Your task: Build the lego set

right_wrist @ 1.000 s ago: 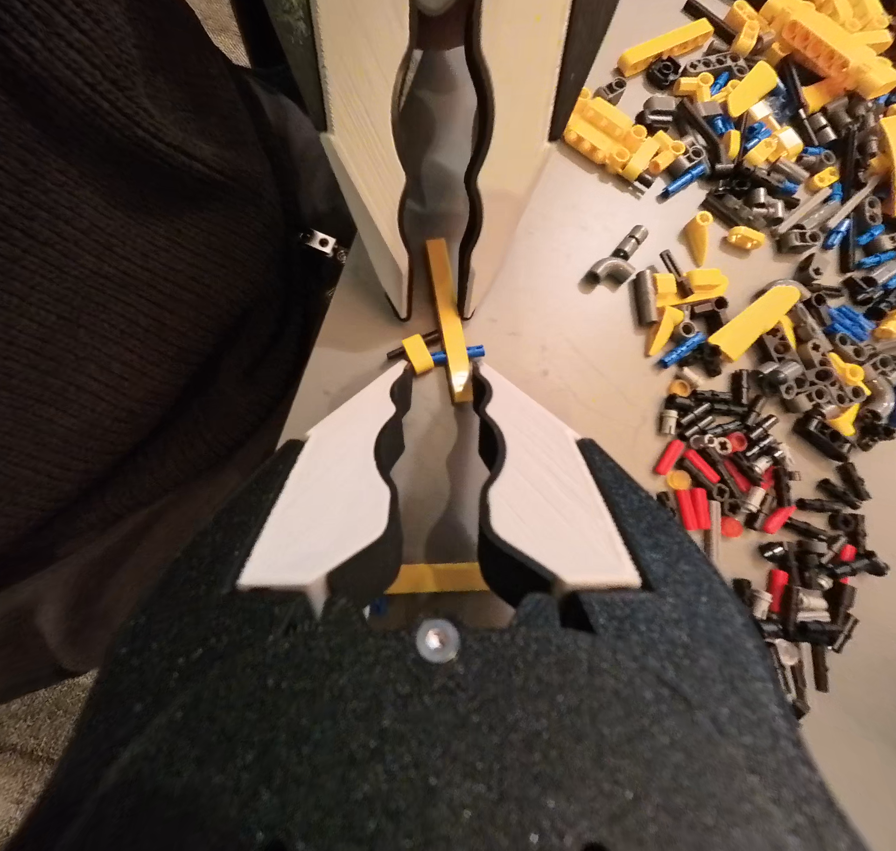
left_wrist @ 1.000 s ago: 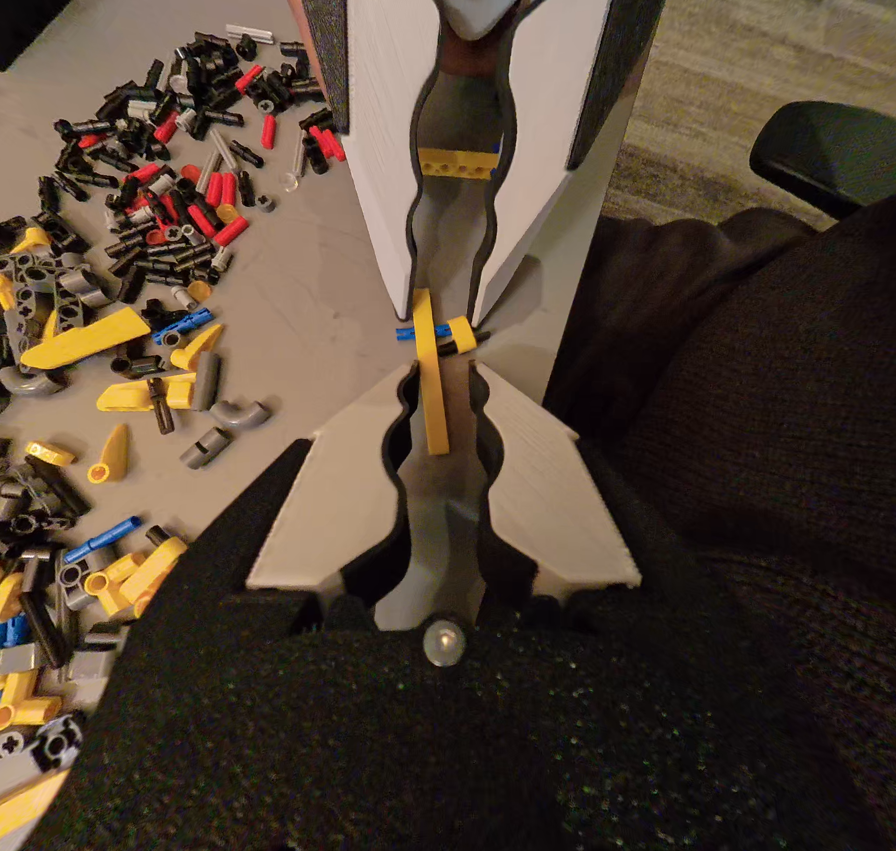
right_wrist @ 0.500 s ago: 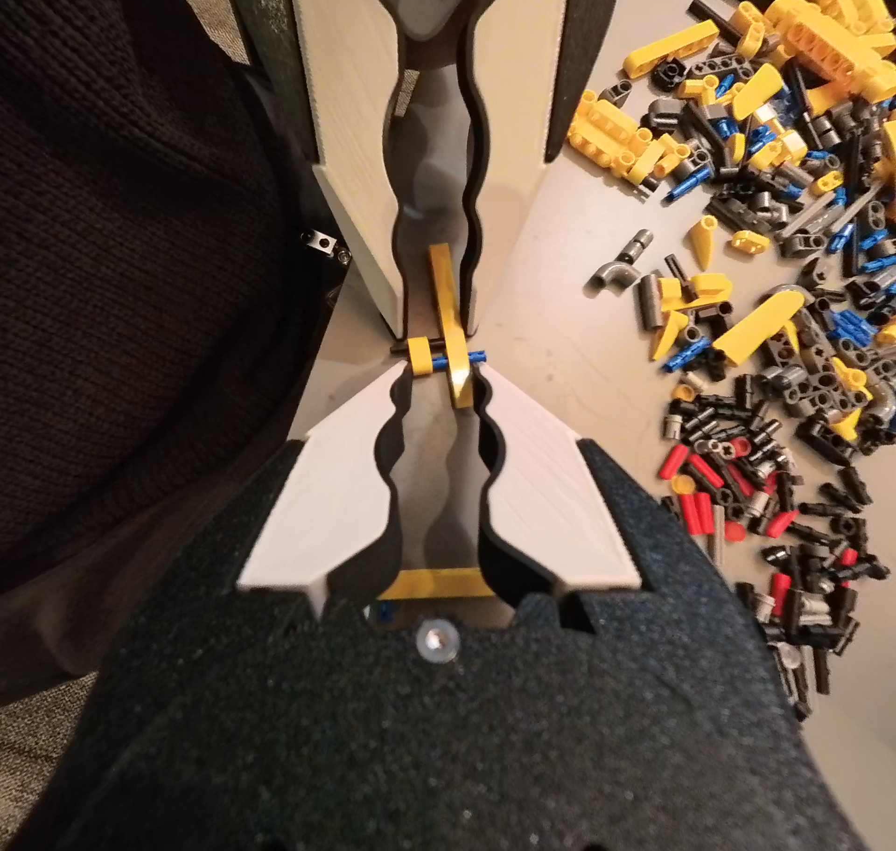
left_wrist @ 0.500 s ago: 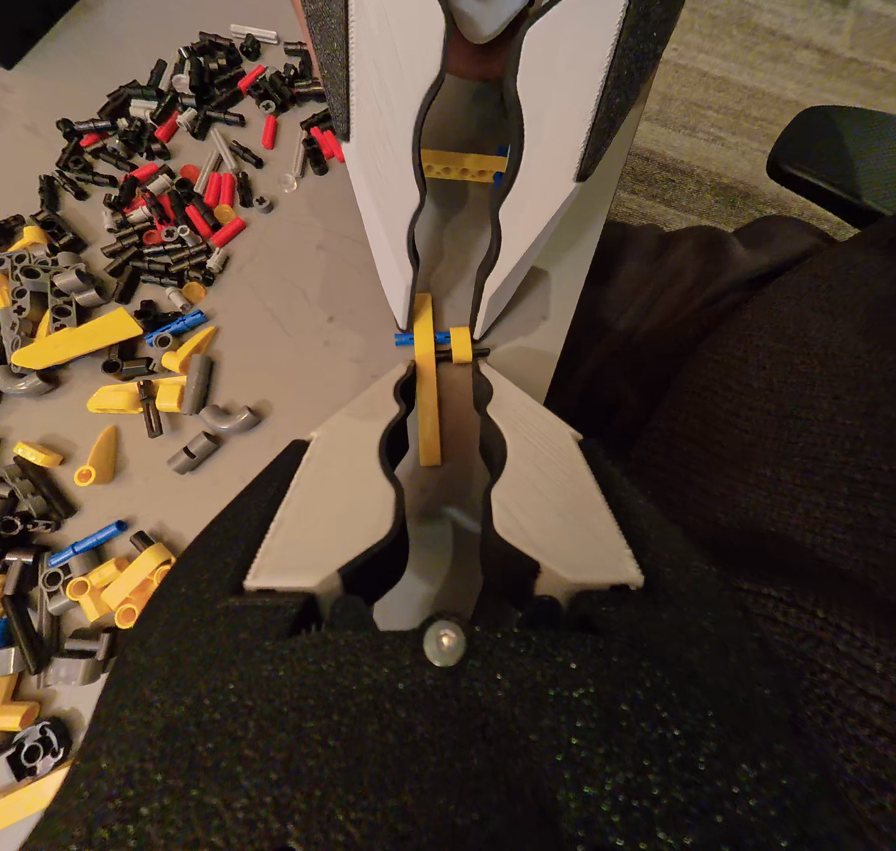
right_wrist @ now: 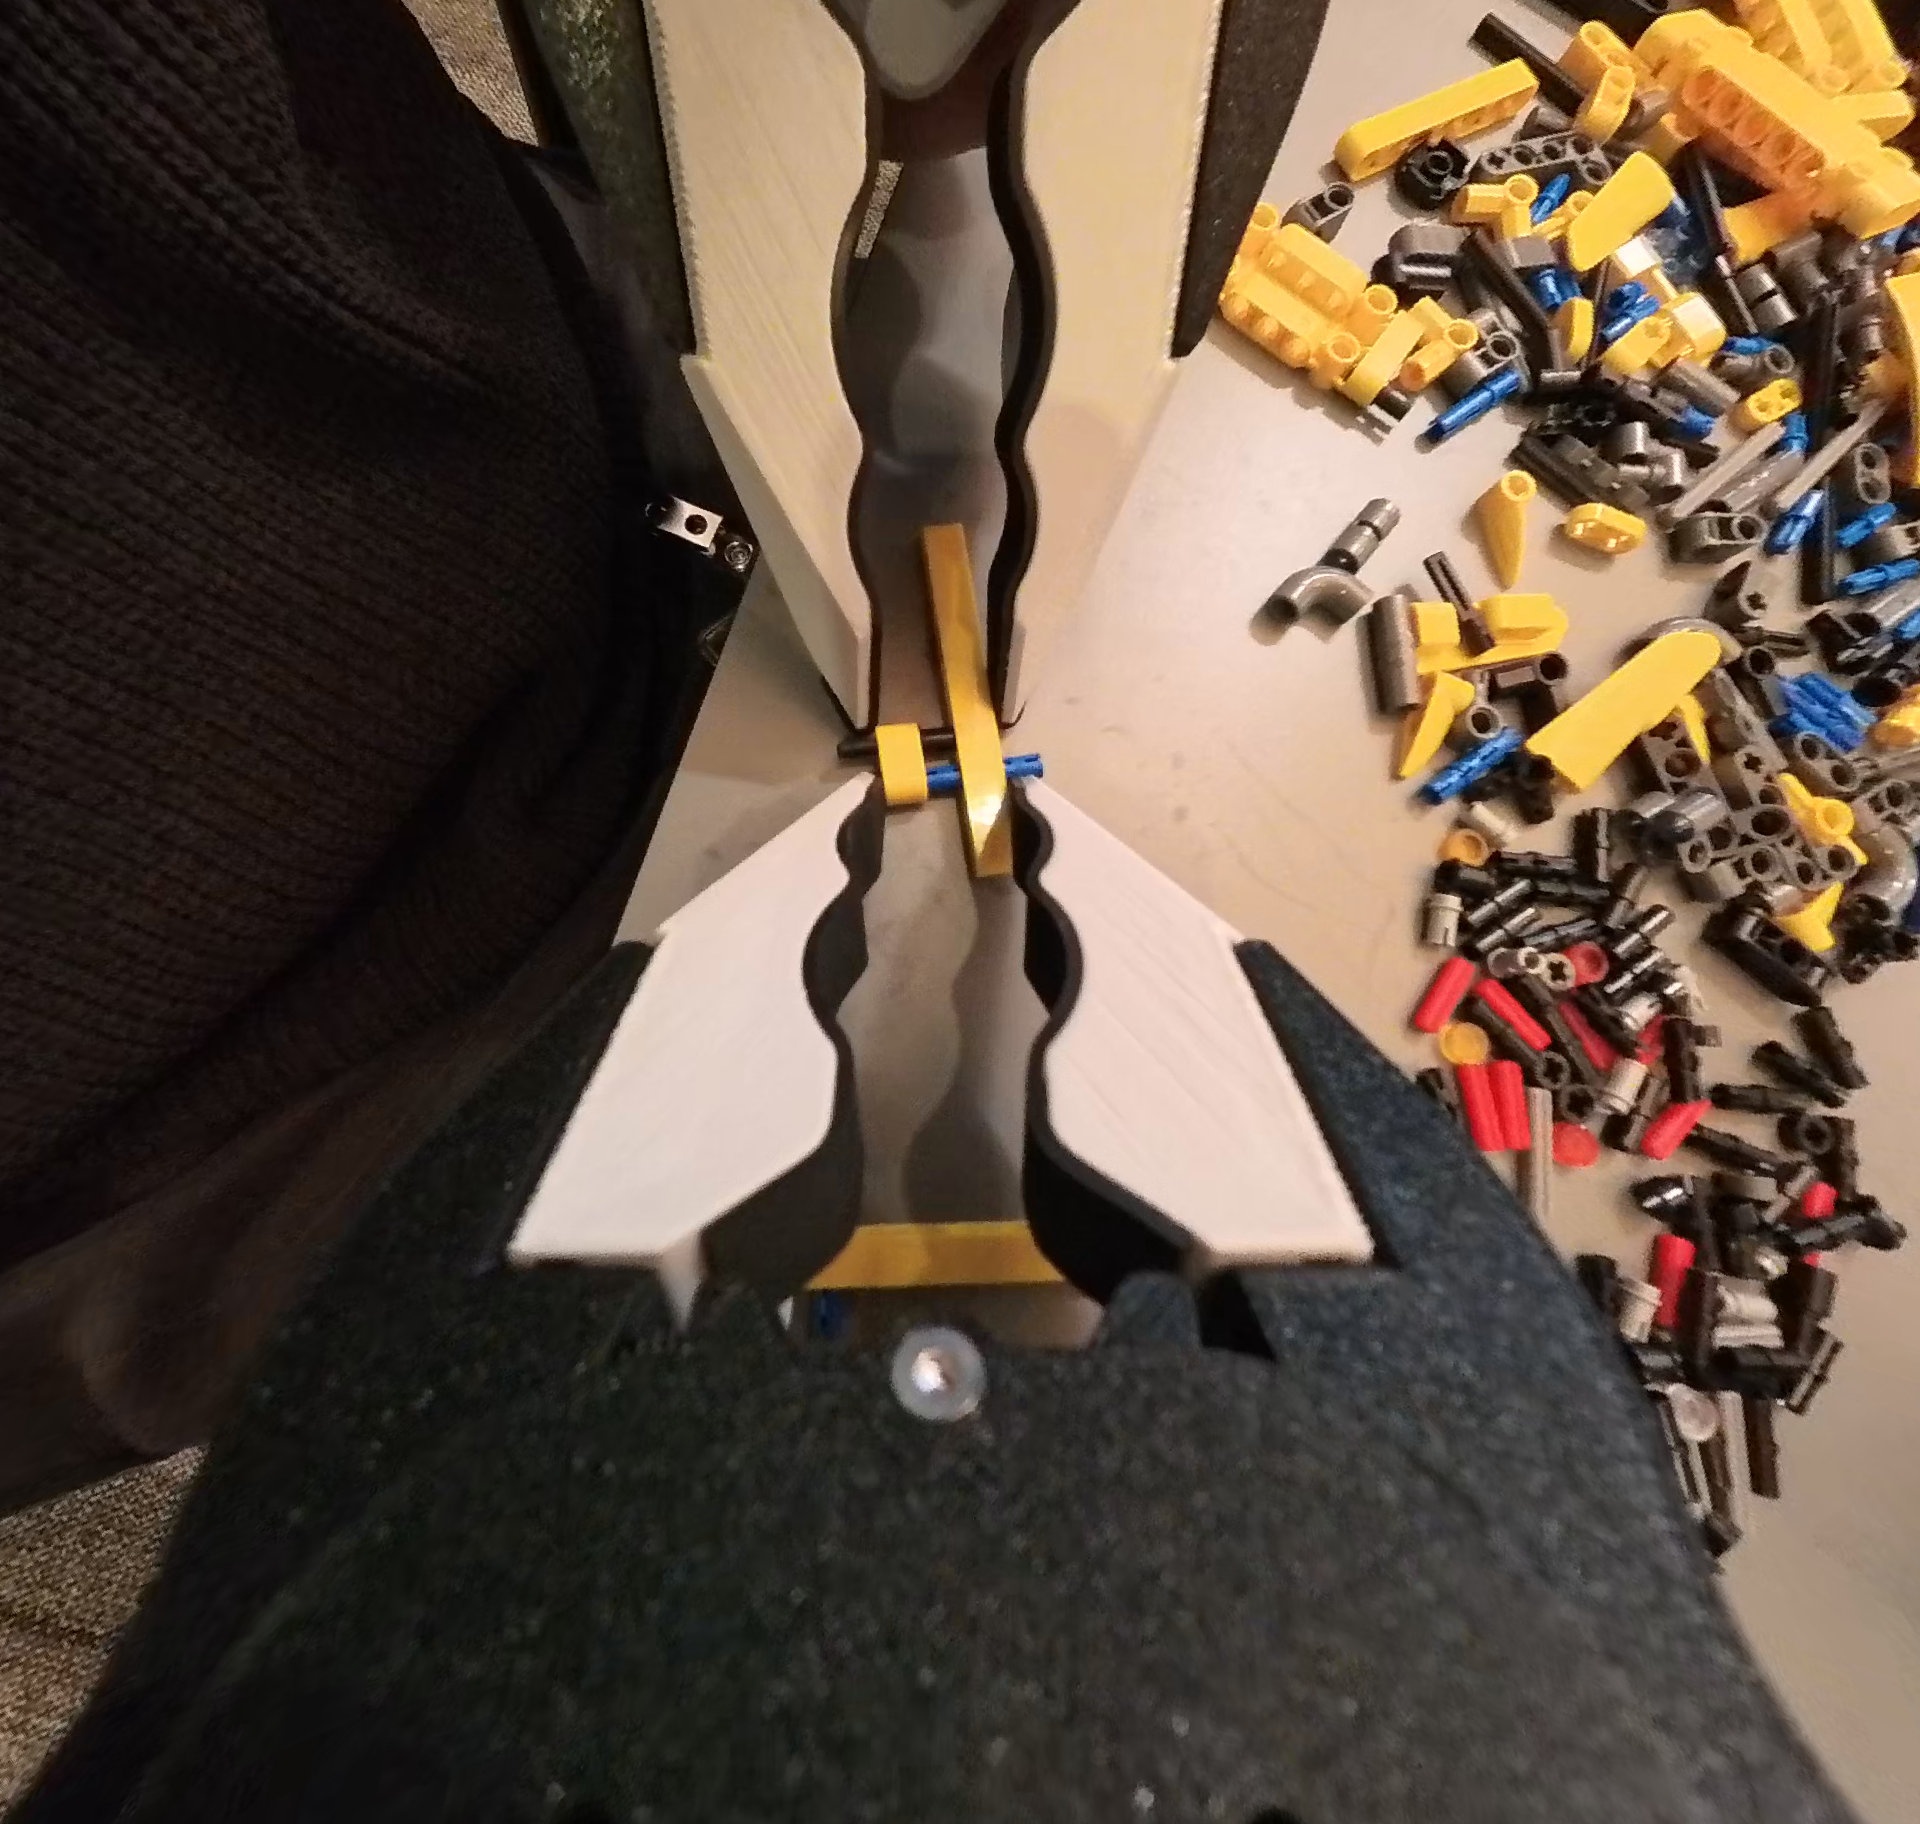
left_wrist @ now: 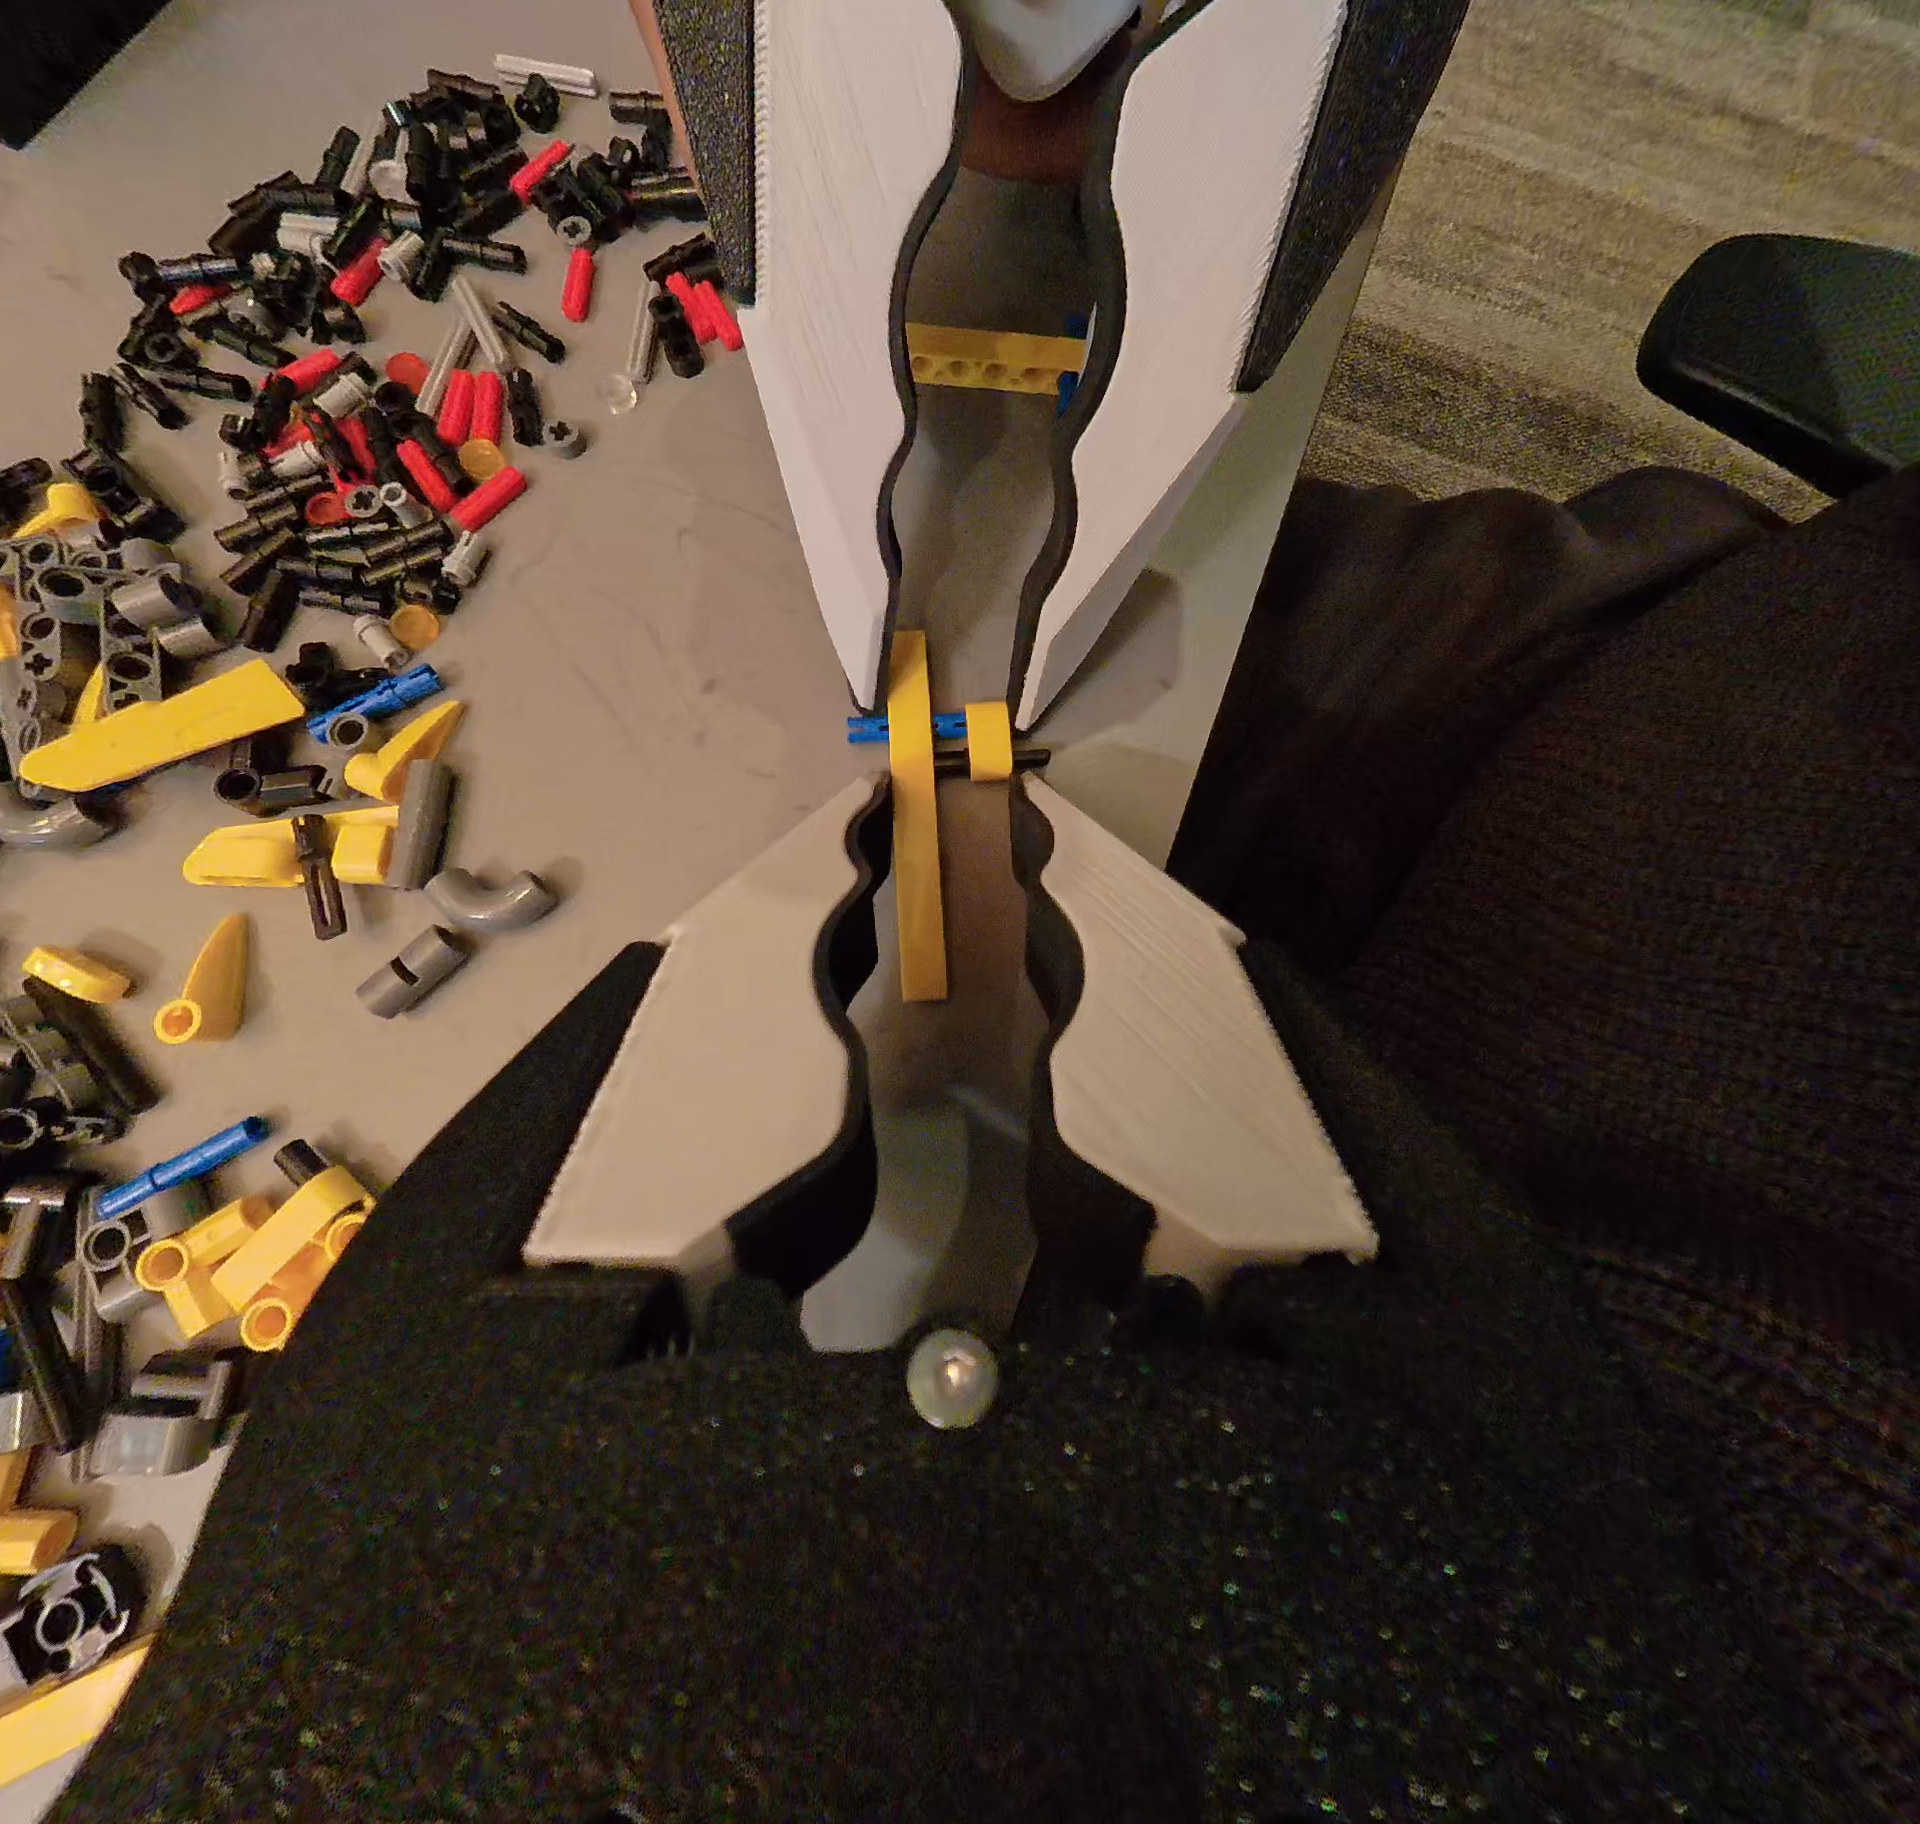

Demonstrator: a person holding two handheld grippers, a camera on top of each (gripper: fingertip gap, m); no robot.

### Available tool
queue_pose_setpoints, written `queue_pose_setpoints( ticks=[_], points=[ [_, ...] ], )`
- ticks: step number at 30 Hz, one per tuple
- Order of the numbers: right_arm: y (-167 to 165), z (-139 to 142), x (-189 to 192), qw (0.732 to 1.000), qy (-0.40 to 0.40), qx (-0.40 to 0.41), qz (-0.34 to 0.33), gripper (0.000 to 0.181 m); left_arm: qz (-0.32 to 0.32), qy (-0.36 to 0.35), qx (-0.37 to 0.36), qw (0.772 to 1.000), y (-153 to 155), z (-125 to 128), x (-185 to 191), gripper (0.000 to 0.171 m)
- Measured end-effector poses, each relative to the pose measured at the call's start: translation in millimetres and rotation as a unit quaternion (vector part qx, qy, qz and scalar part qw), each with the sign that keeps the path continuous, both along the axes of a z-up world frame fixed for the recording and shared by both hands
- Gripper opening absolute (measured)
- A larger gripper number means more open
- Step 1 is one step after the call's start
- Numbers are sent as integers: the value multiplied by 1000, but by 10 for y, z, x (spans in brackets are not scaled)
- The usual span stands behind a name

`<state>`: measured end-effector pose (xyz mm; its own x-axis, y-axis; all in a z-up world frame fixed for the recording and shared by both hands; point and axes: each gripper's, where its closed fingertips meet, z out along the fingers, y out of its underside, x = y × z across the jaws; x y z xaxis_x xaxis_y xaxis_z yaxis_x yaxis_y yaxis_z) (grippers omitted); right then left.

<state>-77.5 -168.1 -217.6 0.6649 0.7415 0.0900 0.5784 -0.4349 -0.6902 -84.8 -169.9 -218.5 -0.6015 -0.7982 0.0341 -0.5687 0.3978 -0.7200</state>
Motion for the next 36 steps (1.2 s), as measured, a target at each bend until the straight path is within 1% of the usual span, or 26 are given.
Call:
queue_pose_setpoints(
  ticks=[1,9,21,30,36],
  points=[
    [0,1,-1,1000,-1,0,1,24,-1,0,0,1000,-1,1,-1,22],
    [0,1,-6,1000,-3,-4,3,24,-4,-2,3,1000,-3,-1,-6,22],
    [1,4,-10,1000,6,-19,5,22,-6,0,-15,1000,-7,4,-9,23],
    [1,3,-11,1000,9,-2,-7,23,-14,-7,-15,1000,-5,3,-11,22],
    [-1,4,-11,1000,4,18,-15,24,-22,-28,10,999,-4,-2,-10,22]
  ],
)
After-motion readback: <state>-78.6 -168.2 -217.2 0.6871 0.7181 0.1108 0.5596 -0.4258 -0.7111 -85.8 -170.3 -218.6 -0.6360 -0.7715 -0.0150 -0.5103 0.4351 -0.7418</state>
